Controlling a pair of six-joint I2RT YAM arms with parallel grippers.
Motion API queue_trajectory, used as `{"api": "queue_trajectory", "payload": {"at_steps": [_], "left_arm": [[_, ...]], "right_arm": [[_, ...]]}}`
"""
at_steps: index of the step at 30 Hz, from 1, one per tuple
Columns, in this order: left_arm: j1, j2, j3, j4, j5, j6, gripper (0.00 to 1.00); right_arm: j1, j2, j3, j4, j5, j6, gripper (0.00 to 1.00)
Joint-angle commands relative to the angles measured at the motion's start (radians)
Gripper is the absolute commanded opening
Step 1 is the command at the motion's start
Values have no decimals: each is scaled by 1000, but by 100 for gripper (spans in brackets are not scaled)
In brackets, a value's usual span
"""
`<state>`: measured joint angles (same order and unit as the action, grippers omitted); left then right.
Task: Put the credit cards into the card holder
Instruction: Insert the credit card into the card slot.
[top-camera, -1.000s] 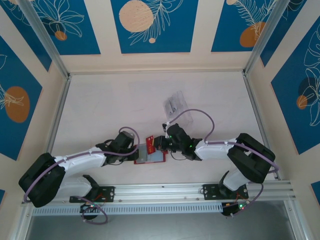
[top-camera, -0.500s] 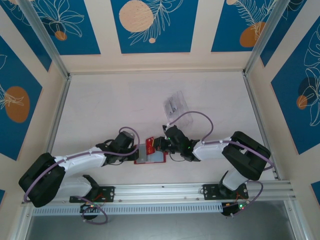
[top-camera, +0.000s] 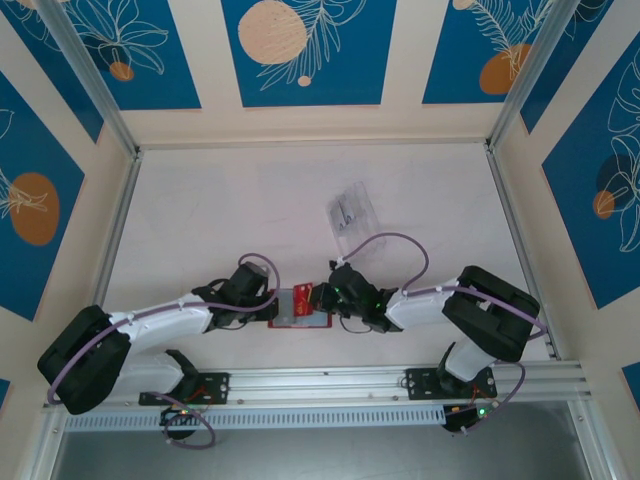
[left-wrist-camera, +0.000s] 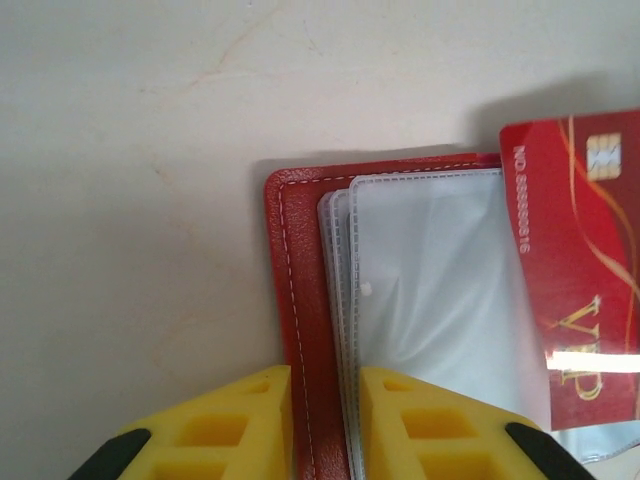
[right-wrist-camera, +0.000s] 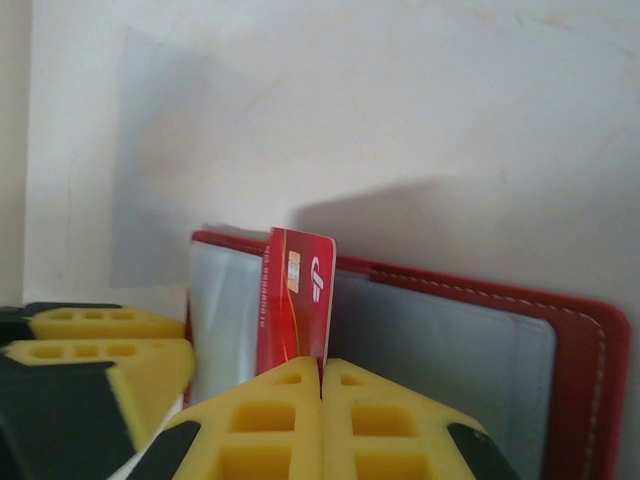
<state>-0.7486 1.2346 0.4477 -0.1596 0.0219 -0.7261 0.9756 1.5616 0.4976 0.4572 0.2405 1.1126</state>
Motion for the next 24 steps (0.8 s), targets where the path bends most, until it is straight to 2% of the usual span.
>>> {"api": "queue_trajectory", "payload": {"at_steps": [1, 24], "left_arm": [[-16, 41, -23, -78, -4, 13, 22], [-20, 75, -17, -64, -2, 13, 22]], "right_arm": [[21, -2, -34, -59, 45, 46, 0], [92, -24, -83, -159, 103, 158, 0]]}}
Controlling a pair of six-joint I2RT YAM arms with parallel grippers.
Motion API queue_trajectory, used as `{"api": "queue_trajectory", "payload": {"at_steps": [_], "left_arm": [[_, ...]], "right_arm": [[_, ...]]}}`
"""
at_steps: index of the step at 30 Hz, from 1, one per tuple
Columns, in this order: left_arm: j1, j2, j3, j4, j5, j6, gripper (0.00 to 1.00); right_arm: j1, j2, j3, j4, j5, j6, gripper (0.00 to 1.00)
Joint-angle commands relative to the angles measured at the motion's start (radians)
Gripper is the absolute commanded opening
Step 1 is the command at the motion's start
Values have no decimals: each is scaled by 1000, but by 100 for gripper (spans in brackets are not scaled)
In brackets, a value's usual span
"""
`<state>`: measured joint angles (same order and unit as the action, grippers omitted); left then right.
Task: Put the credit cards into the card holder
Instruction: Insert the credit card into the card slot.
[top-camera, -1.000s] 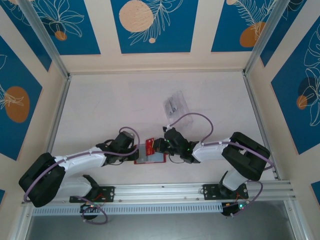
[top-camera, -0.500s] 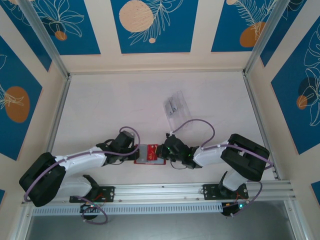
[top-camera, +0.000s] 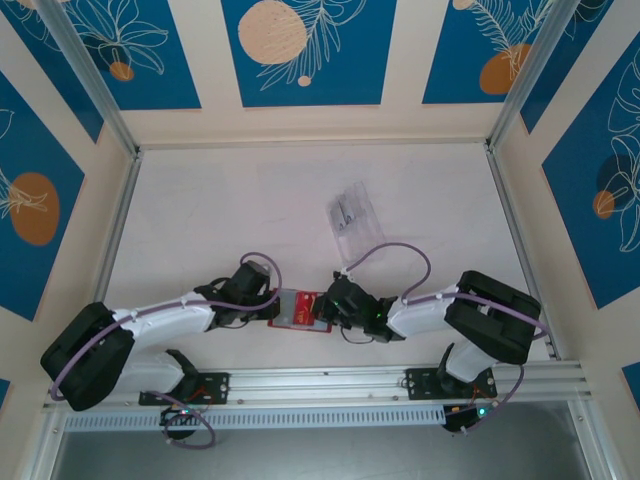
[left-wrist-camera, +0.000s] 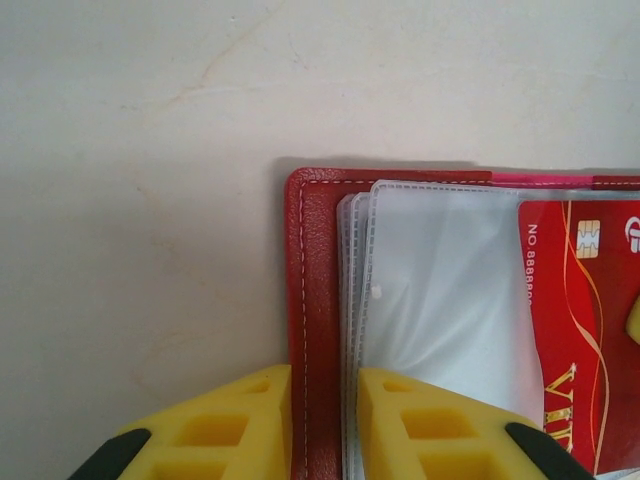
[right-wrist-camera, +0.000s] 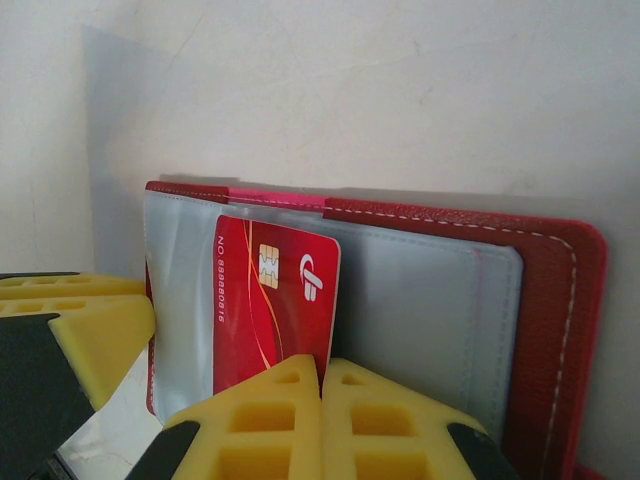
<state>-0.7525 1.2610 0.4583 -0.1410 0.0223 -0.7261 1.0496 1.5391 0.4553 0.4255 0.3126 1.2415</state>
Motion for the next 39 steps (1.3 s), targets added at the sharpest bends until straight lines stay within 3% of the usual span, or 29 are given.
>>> {"api": "queue_trajectory", "payload": {"at_steps": [1, 18, 30, 39], "left_arm": [[-17, 51, -28, -81, -2, 13, 22], [-20, 57, -27, -82, -5, 11, 22], [-27, 55, -24, -85, -9, 8, 22], [-28, 49, -28, -92, -12, 8, 22]], "right_arm": [[22, -5, -45, -128, 35, 34, 0], [67, -57, -82, -208, 102, 120, 0], [68, -31, -25, -220, 89, 58, 0], [62, -215, -45, -279, 131, -21, 0]]}}
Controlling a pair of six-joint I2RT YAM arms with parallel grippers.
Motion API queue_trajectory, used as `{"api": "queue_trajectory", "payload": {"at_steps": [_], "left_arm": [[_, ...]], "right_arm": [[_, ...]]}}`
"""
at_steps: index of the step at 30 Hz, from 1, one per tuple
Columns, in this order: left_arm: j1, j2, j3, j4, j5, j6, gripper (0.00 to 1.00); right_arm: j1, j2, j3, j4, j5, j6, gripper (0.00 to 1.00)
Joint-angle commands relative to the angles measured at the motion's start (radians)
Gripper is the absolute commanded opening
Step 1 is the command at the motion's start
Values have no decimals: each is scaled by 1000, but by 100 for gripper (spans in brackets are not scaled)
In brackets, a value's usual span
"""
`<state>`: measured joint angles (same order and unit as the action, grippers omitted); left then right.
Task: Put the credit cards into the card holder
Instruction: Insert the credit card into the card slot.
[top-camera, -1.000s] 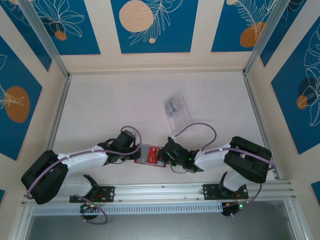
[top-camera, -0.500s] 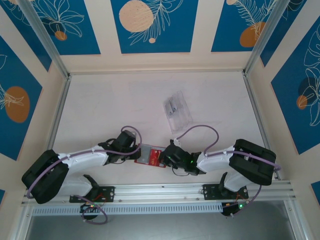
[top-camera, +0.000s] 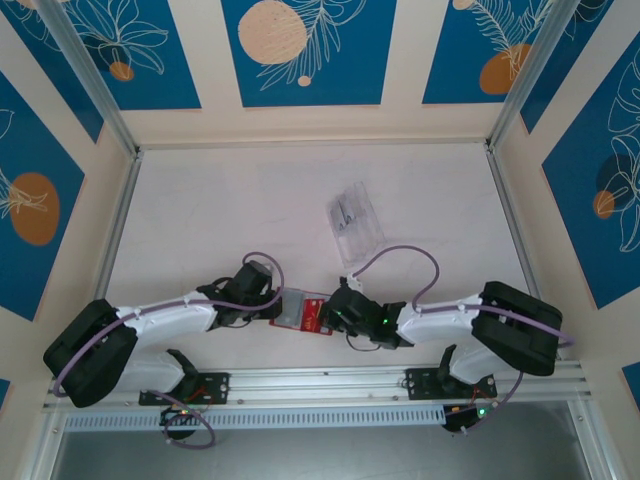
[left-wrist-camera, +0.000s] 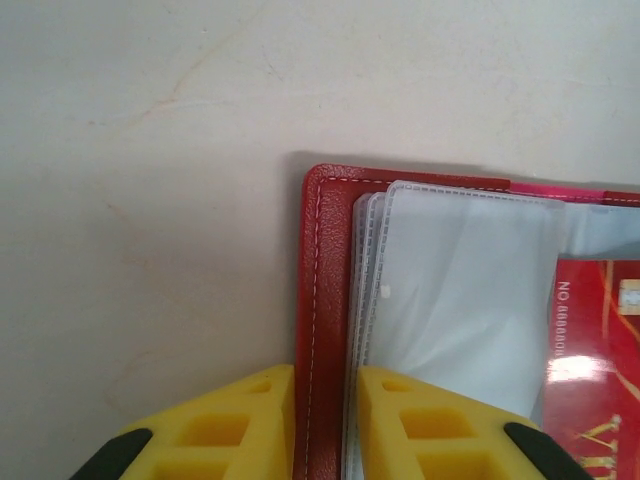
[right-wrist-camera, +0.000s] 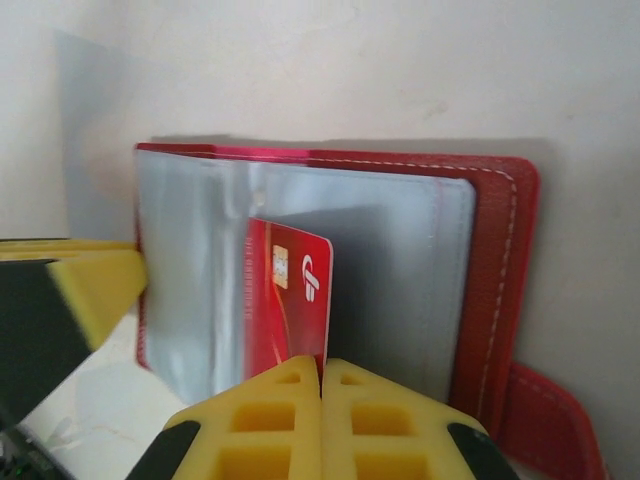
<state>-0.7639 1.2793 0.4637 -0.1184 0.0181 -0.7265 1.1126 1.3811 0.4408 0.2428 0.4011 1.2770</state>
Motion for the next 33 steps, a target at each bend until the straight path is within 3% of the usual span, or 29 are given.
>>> {"api": "queue_trajectory", "payload": {"at_steps": [1, 5, 15, 33], "left_arm": [[-17, 31, -34, -113, -7, 9, 22], [-17, 32, -38, -106, -5, 4, 22], [-17, 35, -37, -109, -7, 5, 22], [-17, 30, -39, -107, -9, 1, 22]], "right_arm": [[-4, -83, -36, -94, 42, -69, 0], [-46, -129, -59, -55, -8, -107, 0], [-106, -52, -25, 93, -188, -195, 0], [-179, 37, 5, 203, -363, -212, 0]]}}
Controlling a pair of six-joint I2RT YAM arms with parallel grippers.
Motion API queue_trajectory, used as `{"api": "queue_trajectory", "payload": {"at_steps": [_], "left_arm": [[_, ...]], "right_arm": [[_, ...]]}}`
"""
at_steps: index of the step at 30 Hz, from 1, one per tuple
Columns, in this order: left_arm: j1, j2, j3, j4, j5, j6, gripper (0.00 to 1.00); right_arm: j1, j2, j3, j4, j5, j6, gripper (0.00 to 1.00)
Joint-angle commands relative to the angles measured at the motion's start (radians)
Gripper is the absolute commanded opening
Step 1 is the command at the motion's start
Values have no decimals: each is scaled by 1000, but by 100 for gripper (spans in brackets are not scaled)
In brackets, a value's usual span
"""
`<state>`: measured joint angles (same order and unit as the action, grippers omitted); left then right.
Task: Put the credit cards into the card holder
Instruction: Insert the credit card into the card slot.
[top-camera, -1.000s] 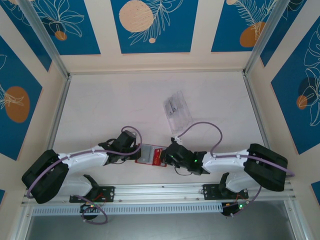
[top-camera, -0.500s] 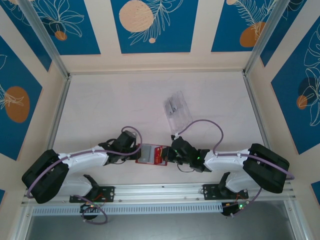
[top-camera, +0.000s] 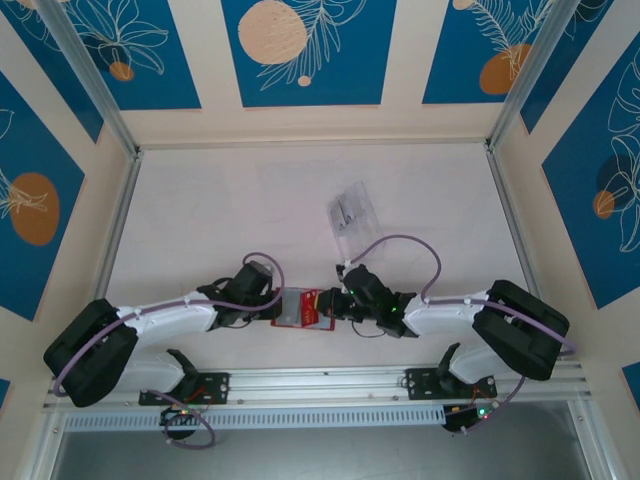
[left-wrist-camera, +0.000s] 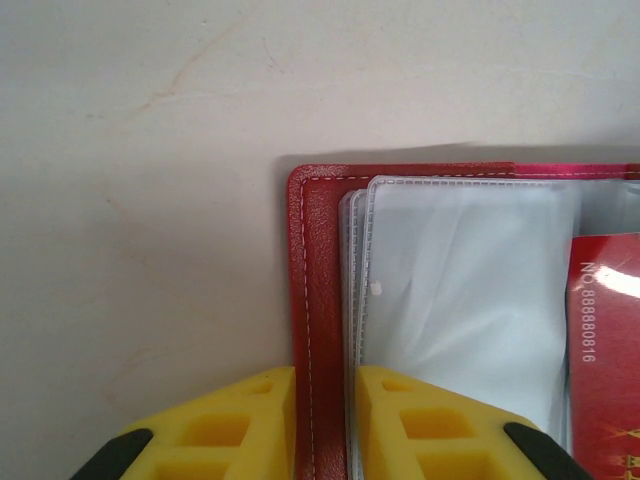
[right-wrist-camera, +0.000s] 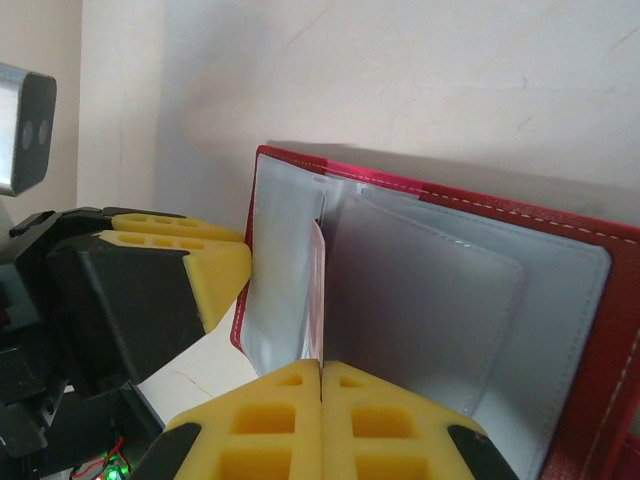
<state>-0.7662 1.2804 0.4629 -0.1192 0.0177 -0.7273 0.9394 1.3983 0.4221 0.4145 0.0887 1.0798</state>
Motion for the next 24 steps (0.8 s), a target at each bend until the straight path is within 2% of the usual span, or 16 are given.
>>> {"api": "queue_trajectory", "payload": {"at_steps": [1, 17, 24], "left_arm": [[-15, 28, -38, -108, -9, 2, 22], [-16, 22, -43, -111, -12, 0, 22], [-16, 21, -44, -116, -13, -1, 22]], "right_arm": [[-9, 26, 27, 29, -55, -13, 0], [-18, 105, 45, -15, -70, -9, 0], [-22, 130, 91, -50, -19, -53, 0]]}}
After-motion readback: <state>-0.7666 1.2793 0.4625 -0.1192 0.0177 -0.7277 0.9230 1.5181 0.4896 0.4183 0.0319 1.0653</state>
